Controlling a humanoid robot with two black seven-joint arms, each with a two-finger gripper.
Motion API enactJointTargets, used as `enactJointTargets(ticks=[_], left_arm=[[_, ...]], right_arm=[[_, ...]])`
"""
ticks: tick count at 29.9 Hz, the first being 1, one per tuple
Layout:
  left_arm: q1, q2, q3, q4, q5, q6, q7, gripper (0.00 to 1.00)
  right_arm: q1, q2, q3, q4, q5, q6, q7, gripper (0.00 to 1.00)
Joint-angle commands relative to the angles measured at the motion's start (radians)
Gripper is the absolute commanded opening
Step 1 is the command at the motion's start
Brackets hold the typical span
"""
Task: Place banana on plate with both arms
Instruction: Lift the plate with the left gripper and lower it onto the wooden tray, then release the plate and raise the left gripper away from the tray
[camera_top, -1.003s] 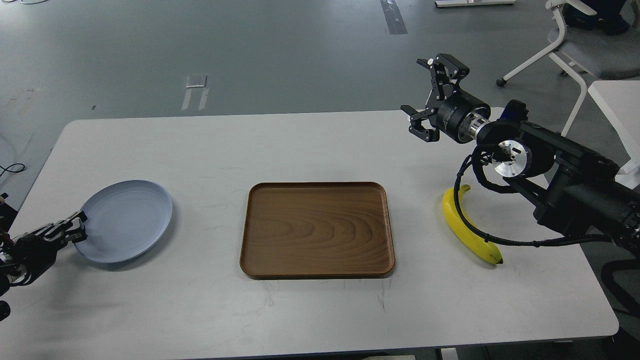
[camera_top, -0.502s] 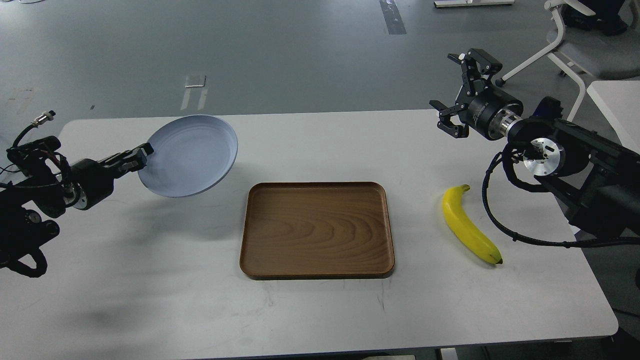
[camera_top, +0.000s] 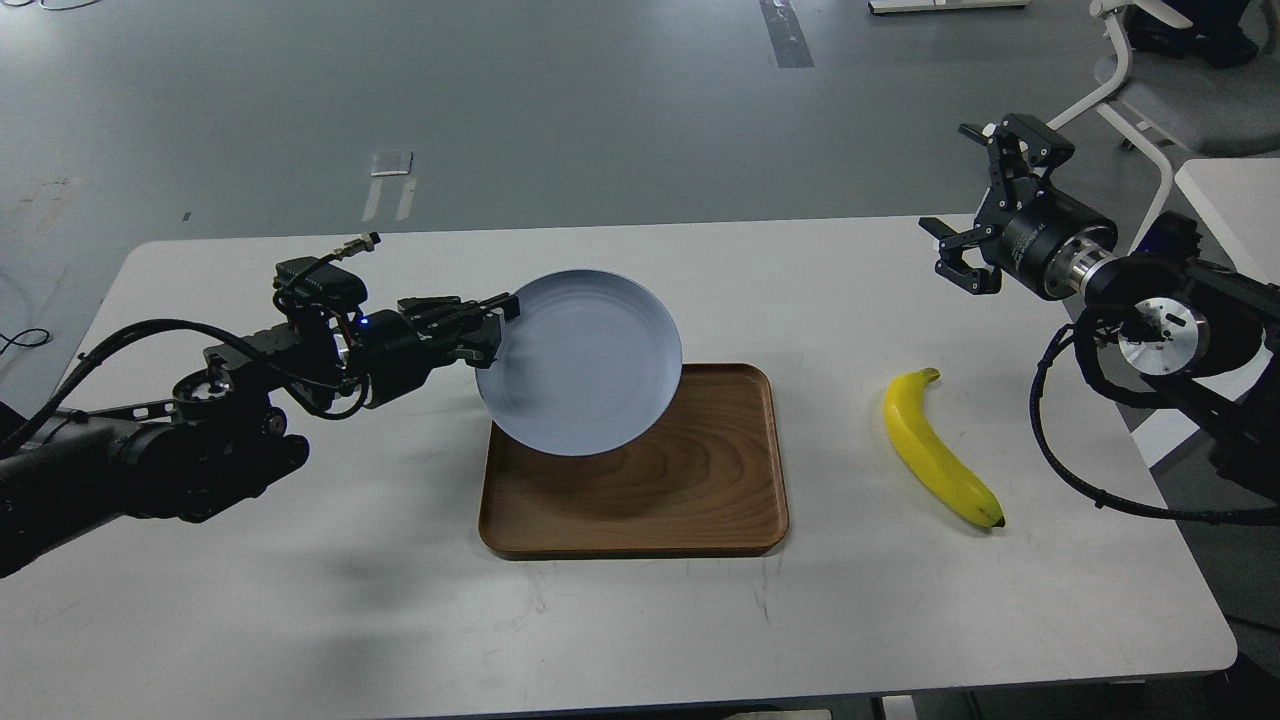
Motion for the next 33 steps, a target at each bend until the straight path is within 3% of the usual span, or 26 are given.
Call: enactJointTargets(ticks=[1, 8, 18, 19, 20, 21, 22, 23, 27, 33], left_arm=[[-0.017, -0.062, 0.063, 0.018, 0.003, 0.0, 0.0, 0.0], [-0.004, -0.179, 0.133, 0.154, 0.002, -0.002, 0.0, 0.0], [0.005, -0.196, 0.153, 0.165, 0.002, -0.002, 0.0, 0.0], [0.005, -0.194, 0.153, 0.165, 0.0, -0.002, 0.0, 0.05], [0.008, -0.194, 0.153, 0.165, -0.003, -0.002, 0.0, 0.24], [0.008, -0.194, 0.153, 0.165, -0.009, -0.002, 0.0, 0.34], [0.008, -0.196, 0.152, 0.165, -0.02, -0.002, 0.0, 0.58], [0.005, -0.197, 0.147, 0.165, -0.02, 0.0, 0.0, 0.74], [0.003, -0.199, 0.12, 0.16, -0.074, 0.006, 0.0, 0.97], [-0.033, -0.206, 0.064, 0.15, -0.424, 0.004, 0.0, 0.98]], right_arm=[[-0.007, -0.003, 0.0, 0.001, 0.0, 0.0, 0.0, 1.0], [-0.007, -0.003, 0.003, 0.001, 0.0, 0.0, 0.0, 1.0], [-0.007, -0.003, 0.003, 0.001, 0.0, 0.0, 0.0, 1.0], [-0.007, -0.003, 0.003, 0.001, 0.0, -0.002, 0.0, 1.0], [-0.007, -0.003, 0.003, 0.001, 0.0, 0.0, 0.0, 1.0], [-0.007, -0.003, 0.003, 0.001, 0.0, 0.0, 0.0, 1.0], [-0.007, -0.003, 0.001, 0.001, 0.0, 0.0, 0.0, 1.0], [-0.009, -0.003, 0.001, 0.001, 0.0, 0.0, 0.0, 1.0], [-0.007, -0.003, 0.0, 0.002, -0.002, 0.003, 0.0, 1.0], [-0.001, -0.012, -0.019, 0.031, -0.052, 0.001, 0.002, 1.0]])
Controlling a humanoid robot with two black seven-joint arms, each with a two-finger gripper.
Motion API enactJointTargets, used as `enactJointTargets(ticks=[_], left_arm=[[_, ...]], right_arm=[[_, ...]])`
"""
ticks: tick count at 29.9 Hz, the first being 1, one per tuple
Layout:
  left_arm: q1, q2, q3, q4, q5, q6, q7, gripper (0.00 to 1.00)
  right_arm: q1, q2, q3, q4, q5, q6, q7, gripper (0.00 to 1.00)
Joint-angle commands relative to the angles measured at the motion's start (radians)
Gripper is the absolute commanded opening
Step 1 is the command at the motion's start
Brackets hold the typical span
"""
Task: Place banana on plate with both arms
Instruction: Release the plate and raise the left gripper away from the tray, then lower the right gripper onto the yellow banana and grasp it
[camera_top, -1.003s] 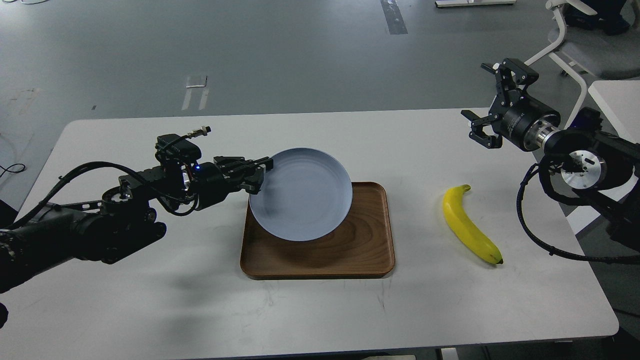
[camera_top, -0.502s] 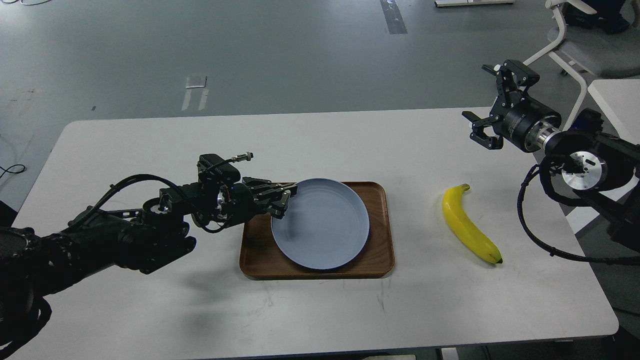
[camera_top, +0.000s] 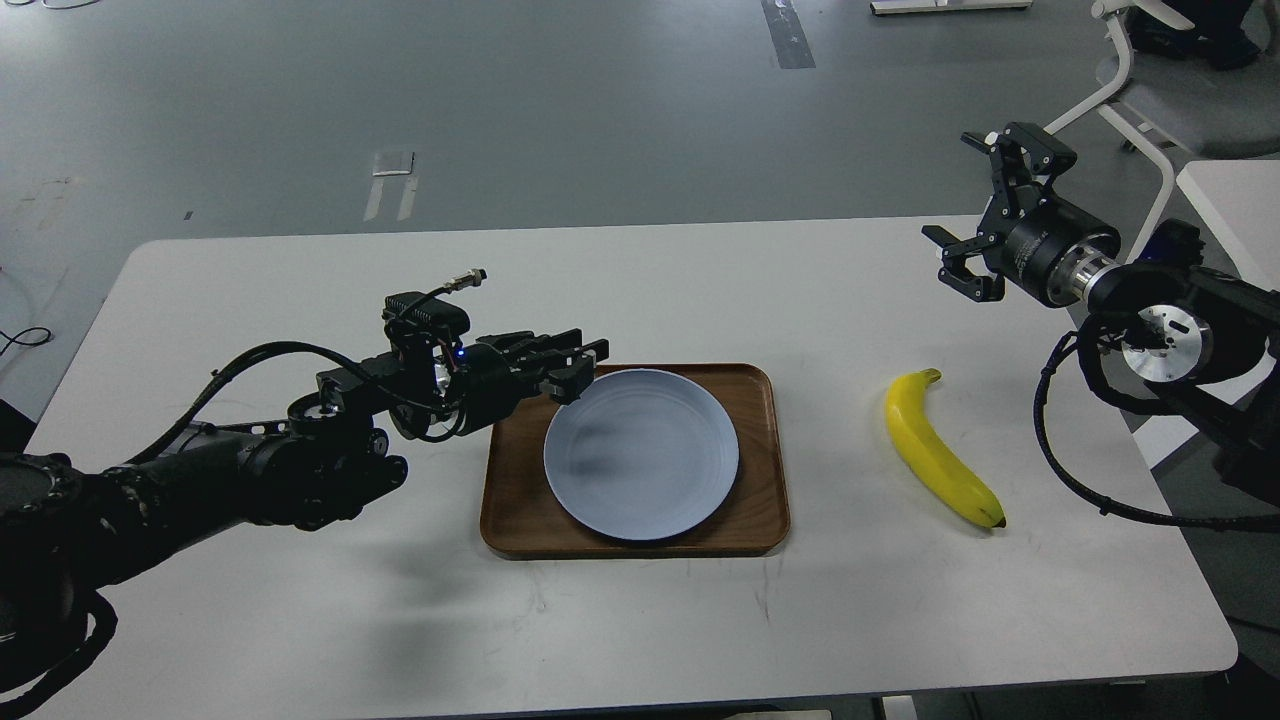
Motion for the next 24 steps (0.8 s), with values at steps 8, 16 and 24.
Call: enactJointTargets(ticks=[8, 16, 24], left_arm=[[-0.185, 0.018, -0.161, 0.001, -0.748, -0.131, 0.0, 0.98], [-0.136, 0.036, -0.516, 0.001, -0.964, -0.242, 0.284, 0.98], [-0.1, 0.056, -0.554, -0.002, -0.961, -0.243, 0.308, 0.98]], right_arm=[[0.01, -0.155, -0.083, 0.238, -0.807, 0.0, 0.073, 1.0], [0.02, -0.173, -0.364, 0.093, -1.645, -0.246, 0.172, 0.96], [-0.023, -0.155, -0.43, 0.121, -1.646, -0.282, 0.199, 0.93]])
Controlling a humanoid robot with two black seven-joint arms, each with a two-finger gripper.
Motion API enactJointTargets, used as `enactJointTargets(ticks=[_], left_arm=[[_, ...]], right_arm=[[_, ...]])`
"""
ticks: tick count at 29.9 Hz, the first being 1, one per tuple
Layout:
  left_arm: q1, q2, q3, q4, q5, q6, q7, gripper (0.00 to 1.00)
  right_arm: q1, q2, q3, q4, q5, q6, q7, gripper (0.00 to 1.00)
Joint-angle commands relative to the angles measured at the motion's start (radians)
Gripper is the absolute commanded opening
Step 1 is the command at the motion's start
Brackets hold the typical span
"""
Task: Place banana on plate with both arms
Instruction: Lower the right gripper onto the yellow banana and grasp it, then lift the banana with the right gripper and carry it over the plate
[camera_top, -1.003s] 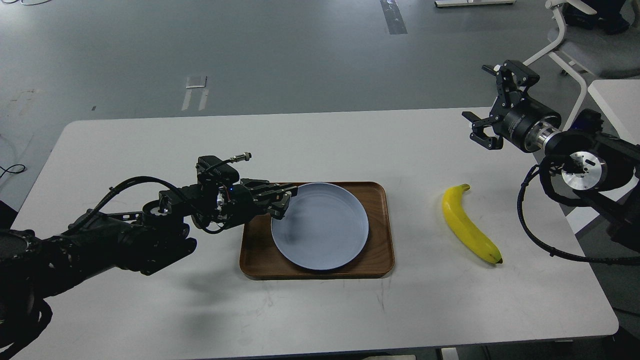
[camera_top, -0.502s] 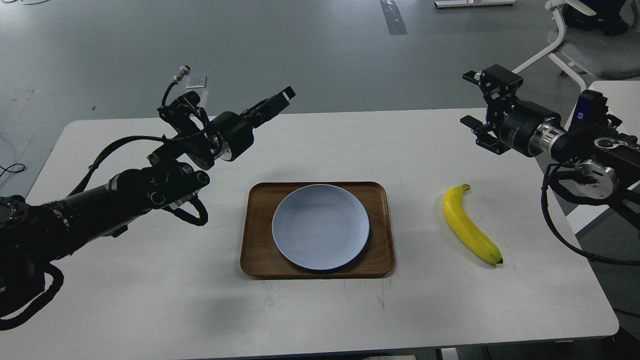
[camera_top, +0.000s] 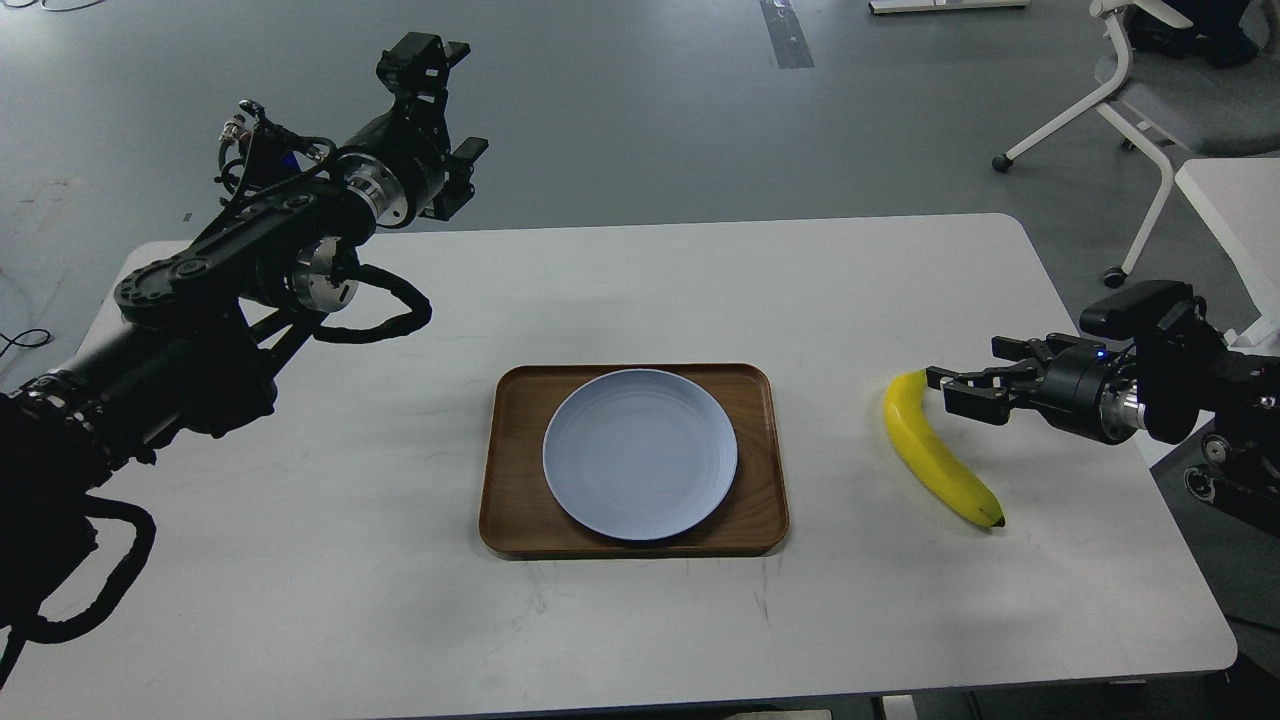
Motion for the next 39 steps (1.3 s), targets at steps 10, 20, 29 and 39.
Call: enactJointTargets(ticks=[10, 20, 29, 39], left_arm=[[0.043, 0.038, -0.001, -0.019, 0.014, 0.001, -0.002, 0.98], [0.046, 0.054, 0.008, -0.019, 0.016, 0.001, -0.002, 0.98], [0.053, 0.055, 0.009, -0.019, 0.017, 0.003, -0.002, 0.98], [0.067, 0.074, 0.015, -0.019, 0.02, 0.003, -0.002, 0.98]], right_arm=[[-0.106, 0.06, -0.022, -0.007, -0.002, -0.052, 0.03, 0.82], [-0.115, 0.076, -0.035, -0.007, -0.008, -0.15, 0.028, 0.0], [0.026, 0.172, -0.051, 0.003, -0.013, -0.326, 0.169, 0.0], [0.227, 0.483, -0.289, -0.155, -0.013, -0.349, 0.169, 0.0]])
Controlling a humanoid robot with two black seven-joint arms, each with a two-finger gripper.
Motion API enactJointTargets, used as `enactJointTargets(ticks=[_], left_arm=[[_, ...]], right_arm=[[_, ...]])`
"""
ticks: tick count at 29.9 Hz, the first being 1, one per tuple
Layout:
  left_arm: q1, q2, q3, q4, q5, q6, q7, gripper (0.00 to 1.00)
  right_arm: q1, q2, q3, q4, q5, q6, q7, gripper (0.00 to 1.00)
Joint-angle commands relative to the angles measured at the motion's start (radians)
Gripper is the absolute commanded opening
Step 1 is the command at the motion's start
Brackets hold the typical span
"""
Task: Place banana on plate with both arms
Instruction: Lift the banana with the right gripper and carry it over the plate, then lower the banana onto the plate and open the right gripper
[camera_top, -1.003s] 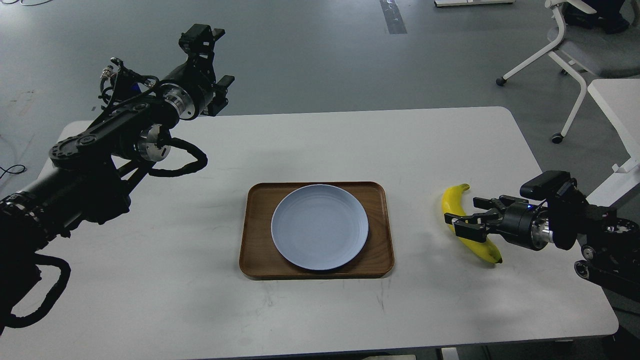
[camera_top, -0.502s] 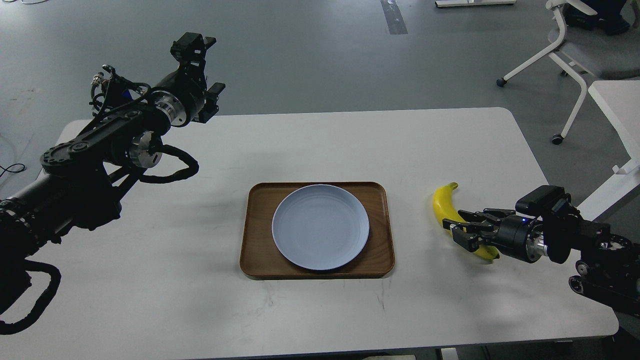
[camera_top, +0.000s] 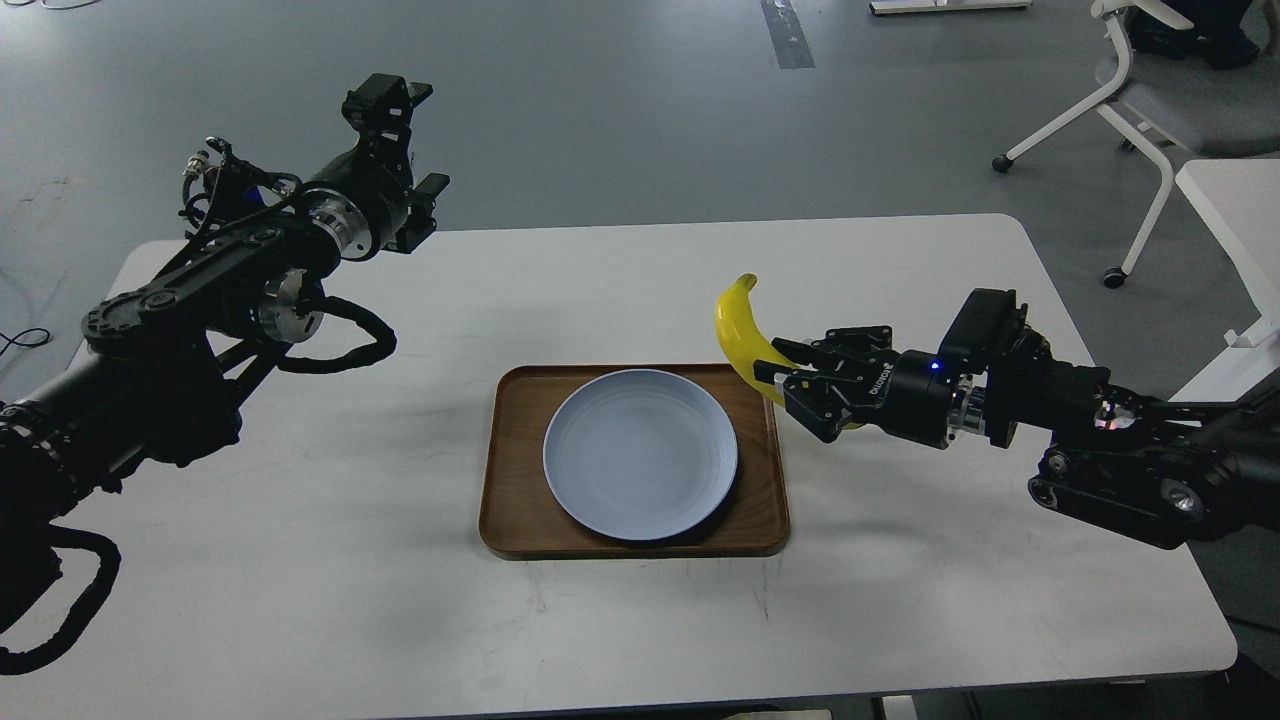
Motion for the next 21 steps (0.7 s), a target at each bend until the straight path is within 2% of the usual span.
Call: enactJointTargets(ticks=[1, 6, 18, 19, 20, 21], left_arm=[[0.006, 0.012, 0.001, 0.0, -0.001, -0.002, -0.001, 0.98], [0.009, 0.035, 0.001, 0.0, -0.001, -0.003, 0.0, 0.98], [0.029, 0.041, 0.001, 0.006, 0.008, -0.005, 0.0, 0.98], [0.029, 0.041, 0.001, 0.009, 0.008, -0.005, 0.0, 0.98], [0.029, 0.041, 0.001, 0.009, 0.008, -0.006, 0.0, 0.98], [0.029, 0.041, 0.001, 0.011, 0.009, -0.006, 0.0, 0.98]], right_arm=[[0.037, 0.135, -0.045, -0.099, 0.004, 0.003, 0.0, 0.0], [0.037, 0.297, -0.123, -0.202, 0.01, 0.005, 0.0, 0.0], [0.041, 0.31, -0.199, -0.194, 0.016, 0.012, 0.0, 0.0], [0.038, 0.308, -0.199, -0.186, 0.018, 0.011, 0.0, 0.09], [0.038, 0.307, -0.199, -0.185, 0.033, 0.005, 0.0, 0.32], [0.038, 0.307, -0.197, -0.18, 0.05, 0.002, 0.0, 0.42]])
